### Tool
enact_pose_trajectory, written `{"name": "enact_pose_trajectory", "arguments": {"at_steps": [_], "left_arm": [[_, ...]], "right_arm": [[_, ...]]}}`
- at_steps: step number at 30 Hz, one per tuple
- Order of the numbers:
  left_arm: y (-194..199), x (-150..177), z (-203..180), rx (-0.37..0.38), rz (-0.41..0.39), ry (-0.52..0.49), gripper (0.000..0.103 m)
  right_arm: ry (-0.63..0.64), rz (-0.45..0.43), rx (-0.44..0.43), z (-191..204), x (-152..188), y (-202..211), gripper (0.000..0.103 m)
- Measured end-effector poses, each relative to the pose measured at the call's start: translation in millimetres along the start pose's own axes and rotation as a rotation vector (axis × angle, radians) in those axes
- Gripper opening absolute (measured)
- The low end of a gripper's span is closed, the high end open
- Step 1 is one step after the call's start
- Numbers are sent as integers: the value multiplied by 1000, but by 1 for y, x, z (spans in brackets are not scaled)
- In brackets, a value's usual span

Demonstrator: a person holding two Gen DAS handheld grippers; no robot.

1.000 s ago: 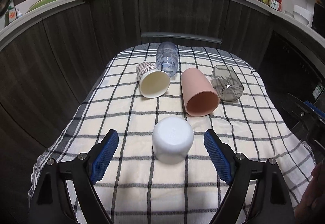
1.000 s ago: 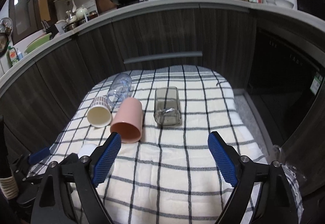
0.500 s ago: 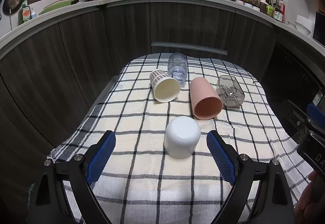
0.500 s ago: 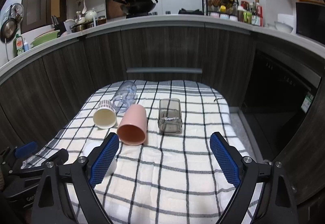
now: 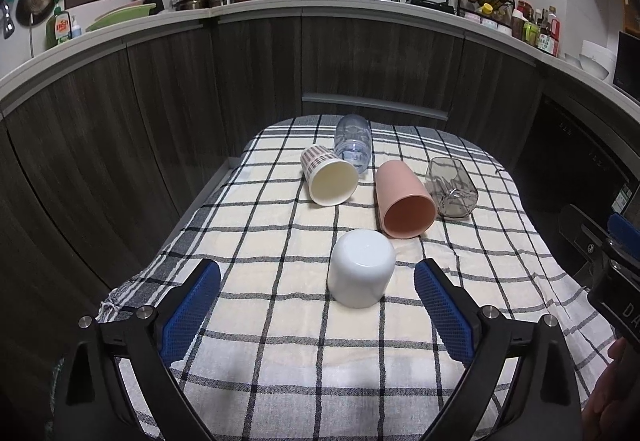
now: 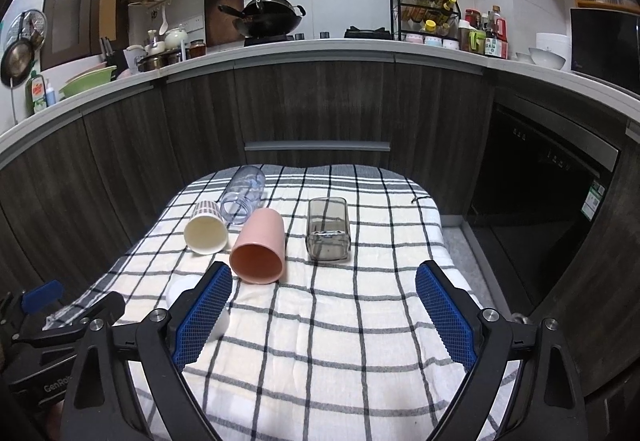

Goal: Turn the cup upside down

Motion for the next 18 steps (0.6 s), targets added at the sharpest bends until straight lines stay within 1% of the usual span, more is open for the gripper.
{"name": "enact_pose_trajectory", "arguments": {"at_steps": [18], "left_arm": [[9, 3, -6, 12, -8, -21, 99]], "right_arm": [[-7, -17, 0, -3, 2, 11, 93]]}}
Point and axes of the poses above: each gripper's, at about its wrist camera, not at the fingertips, and y roughly against the way its jaws point, z to its left, x to its underside, the point moved 2 cm from there along -y, roughly the way its jaws point, and after that the axes turned 3 degrees about y, right-handed, at the moved point
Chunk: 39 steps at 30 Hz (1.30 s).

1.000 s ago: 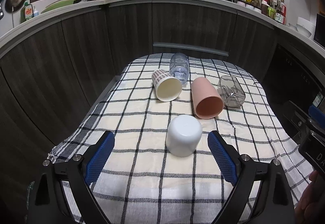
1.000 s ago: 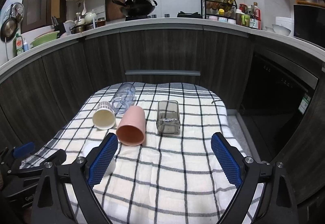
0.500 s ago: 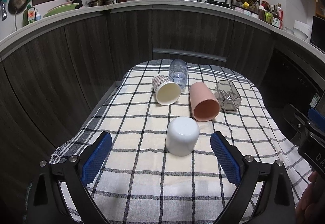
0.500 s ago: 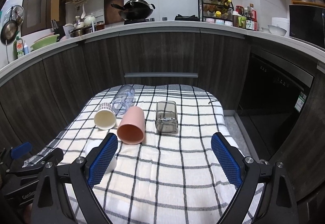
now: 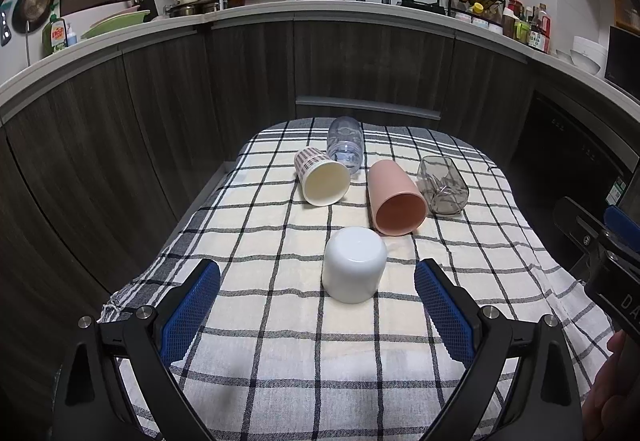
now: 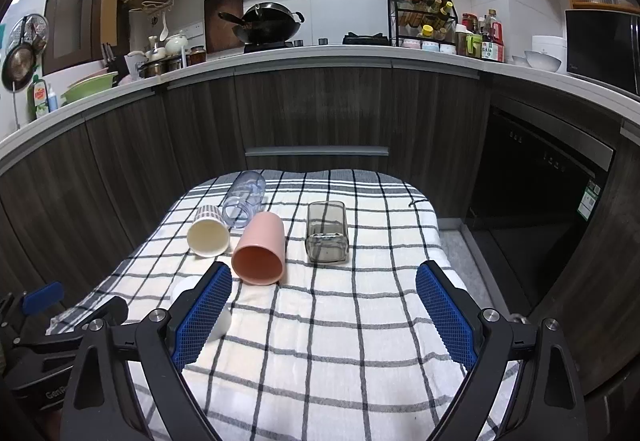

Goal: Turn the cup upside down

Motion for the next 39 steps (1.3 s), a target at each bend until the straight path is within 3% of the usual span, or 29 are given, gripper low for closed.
{"name": "enact_pose_trajectory", "arguments": {"at_steps": [39], "left_arm": [[8, -5, -3, 3, -42, -2, 99]], "right_arm": [[-3, -20, -6, 0, -1, 1, 94]]}}
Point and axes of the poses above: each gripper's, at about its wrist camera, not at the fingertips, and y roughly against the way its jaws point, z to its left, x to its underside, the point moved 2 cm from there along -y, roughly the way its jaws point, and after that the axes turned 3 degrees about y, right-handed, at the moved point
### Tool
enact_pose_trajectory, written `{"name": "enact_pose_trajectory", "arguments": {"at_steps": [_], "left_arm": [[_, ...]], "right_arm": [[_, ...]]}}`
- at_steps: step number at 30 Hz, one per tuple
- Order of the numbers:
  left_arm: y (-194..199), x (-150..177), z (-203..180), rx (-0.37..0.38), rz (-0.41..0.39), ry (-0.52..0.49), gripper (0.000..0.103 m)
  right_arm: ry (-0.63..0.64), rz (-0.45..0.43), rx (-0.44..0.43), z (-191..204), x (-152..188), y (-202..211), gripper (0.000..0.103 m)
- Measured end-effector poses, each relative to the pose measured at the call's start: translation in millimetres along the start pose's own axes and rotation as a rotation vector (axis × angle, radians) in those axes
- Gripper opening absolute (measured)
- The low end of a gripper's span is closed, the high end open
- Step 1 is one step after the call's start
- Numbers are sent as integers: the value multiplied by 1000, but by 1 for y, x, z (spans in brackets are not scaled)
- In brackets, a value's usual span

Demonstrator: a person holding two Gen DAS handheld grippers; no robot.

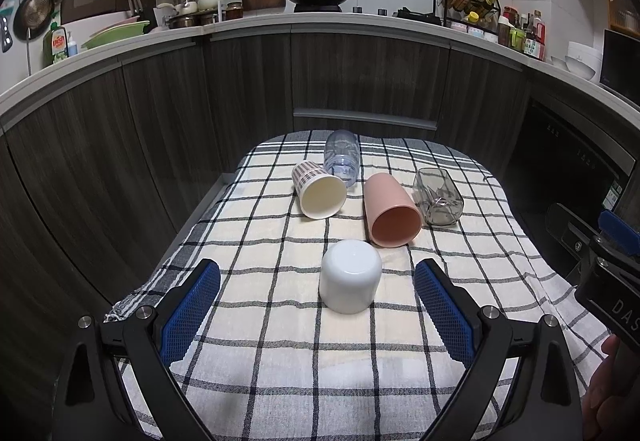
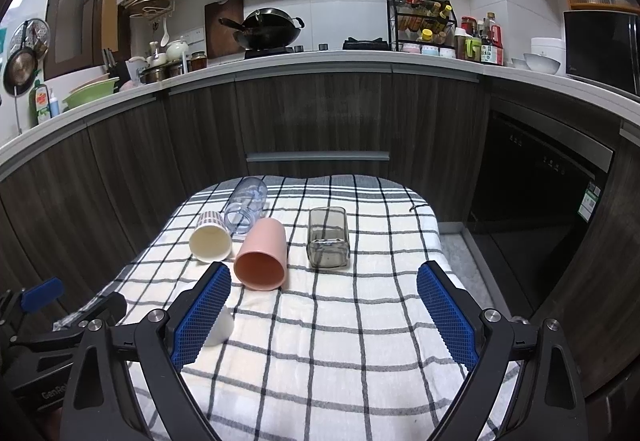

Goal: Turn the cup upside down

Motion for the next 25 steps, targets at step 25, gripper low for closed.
{"name": "enact_pose_trajectory", "arguments": {"at_steps": [25], "left_arm": [[-2, 0, 1, -7, 11, 9, 99]], "right_arm": [[-3, 18, -4, 2, 2, -5, 94]]}}
Point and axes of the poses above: each gripper's, at about its wrist camera, not at the fingertips, and y roughly against the way its jaws point, z to its left, x to its underside, the point moved 2 cm from there along -y, roughly the way its jaws point, and after that the axes turned 3 degrees about y, right-handed, at the moved point
